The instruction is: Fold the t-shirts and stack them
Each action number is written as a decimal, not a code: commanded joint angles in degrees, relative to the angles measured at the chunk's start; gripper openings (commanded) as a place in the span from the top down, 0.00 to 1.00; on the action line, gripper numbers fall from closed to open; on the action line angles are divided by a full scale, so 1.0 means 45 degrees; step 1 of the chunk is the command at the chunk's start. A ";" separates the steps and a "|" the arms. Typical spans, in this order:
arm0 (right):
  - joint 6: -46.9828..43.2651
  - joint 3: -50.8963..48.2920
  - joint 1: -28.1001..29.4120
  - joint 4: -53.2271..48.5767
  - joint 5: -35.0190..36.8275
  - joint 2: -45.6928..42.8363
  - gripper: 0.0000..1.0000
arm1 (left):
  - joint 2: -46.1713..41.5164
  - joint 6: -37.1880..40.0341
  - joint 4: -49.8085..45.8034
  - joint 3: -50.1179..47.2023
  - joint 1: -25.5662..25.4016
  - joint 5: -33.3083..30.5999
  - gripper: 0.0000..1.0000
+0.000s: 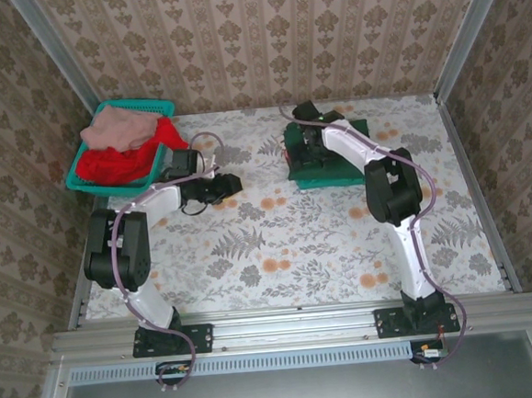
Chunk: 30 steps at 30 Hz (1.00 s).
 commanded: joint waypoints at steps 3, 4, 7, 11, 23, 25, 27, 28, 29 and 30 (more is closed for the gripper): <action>-0.1351 0.1672 -0.1986 -0.1957 0.0567 0.1181 0.00 | -0.0100 0.0265 0.0036 -0.0017 0.0091 0.0195 0.61; -0.1680 0.2153 -0.2323 -0.2027 0.0393 0.1495 0.00 | -0.0118 0.0266 0.0019 -0.0010 0.0091 0.0191 0.61; -0.2451 0.4219 -0.3270 -0.2738 -0.0271 0.2742 0.00 | -0.0213 0.0226 0.0002 -0.0021 0.0091 0.0195 0.61; -0.4074 0.6702 -0.3960 -0.3823 -0.0799 0.4147 0.00 | -0.0463 0.0406 -0.0327 -0.0047 0.0098 0.0057 0.61; -0.4629 0.7898 -0.6173 -0.3814 -0.0313 0.4760 0.00 | -0.1048 0.0725 -0.1173 0.0007 0.0248 -0.0310 0.61; -0.4499 0.7696 -0.6295 -0.3455 -0.0237 0.4621 0.00 | -0.1092 0.0734 -0.1232 0.0016 0.0257 -0.0384 0.61; -0.4610 0.7675 -0.6354 -0.3244 -0.0073 0.4622 0.00 | -0.1113 0.0768 -0.1361 0.0044 0.0267 -0.0390 0.61; -0.4646 0.7674 -0.6375 -0.3203 -0.0090 0.4624 0.00 | -0.1142 0.0782 -0.1411 0.0069 0.0267 -0.0384 0.61; -0.4703 0.7709 -0.6405 -0.3232 -0.0332 0.4576 0.00 | -0.1206 0.0805 -0.1462 0.0051 0.0264 -0.0404 0.61; -0.4678 0.7677 -0.6415 -0.3162 -0.0374 0.4525 0.00 | -0.1263 0.0846 -0.1537 0.0034 0.0302 -0.0458 0.61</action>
